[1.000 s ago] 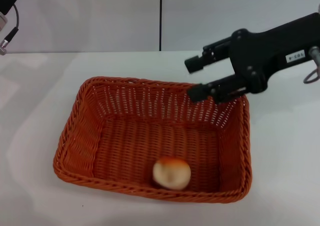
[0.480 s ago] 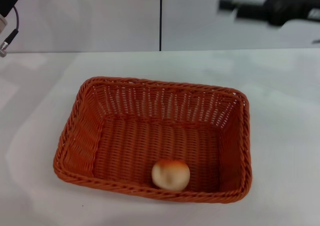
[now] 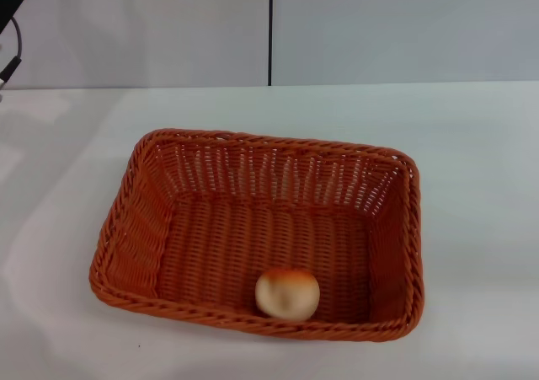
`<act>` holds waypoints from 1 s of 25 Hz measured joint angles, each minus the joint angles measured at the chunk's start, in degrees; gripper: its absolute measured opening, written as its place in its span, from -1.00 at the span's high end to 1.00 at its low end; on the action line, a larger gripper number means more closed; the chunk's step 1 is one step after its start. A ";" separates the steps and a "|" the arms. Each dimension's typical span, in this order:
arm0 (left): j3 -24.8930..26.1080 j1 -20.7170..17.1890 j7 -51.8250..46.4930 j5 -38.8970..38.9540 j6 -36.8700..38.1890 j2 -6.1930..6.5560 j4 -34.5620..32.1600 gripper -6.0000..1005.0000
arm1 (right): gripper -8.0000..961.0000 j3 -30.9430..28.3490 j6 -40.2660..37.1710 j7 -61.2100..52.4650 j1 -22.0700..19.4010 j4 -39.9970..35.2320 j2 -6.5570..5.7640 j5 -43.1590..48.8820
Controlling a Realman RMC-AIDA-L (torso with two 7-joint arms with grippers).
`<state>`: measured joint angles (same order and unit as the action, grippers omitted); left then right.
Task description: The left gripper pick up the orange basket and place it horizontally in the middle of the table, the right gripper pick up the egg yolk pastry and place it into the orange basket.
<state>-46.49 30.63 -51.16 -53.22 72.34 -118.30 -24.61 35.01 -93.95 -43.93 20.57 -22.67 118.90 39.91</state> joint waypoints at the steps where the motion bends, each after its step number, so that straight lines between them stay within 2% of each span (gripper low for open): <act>1: 0.01 -0.18 0.00 0.23 0.22 0.01 0.00 -0.25 | -0.39 -0.22 -0.06 4.34 -0.08 2.60 0.01 -2.80; 2: 0.01 -0.18 0.00 0.23 0.22 0.01 0.00 -0.25 | -0.39 -0.22 -0.06 4.34 -0.08 2.60 0.01 -2.80; 7: -0.01 -1.43 0.99 2.96 2.41 -0.08 0.02 -0.25 | -0.39 -0.68 0.44 21.25 0.39 11.55 0.01 -13.07; 18: -0.01 -2.05 8.57 11.62 6.53 -0.22 5.59 -0.25 | -0.39 -1.41 1.74 22.57 0.59 12.92 -0.08 -14.06; 25: -0.02 -2.40 9.07 13.21 7.35 -0.26 6.86 -0.25 | -0.39 -1.30 2.57 22.57 1.26 13.01 -0.08 -14.12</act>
<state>-46.51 28.23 -42.08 -40.02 79.70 -118.56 -17.75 33.72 -91.37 -21.35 21.83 -9.66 118.82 25.79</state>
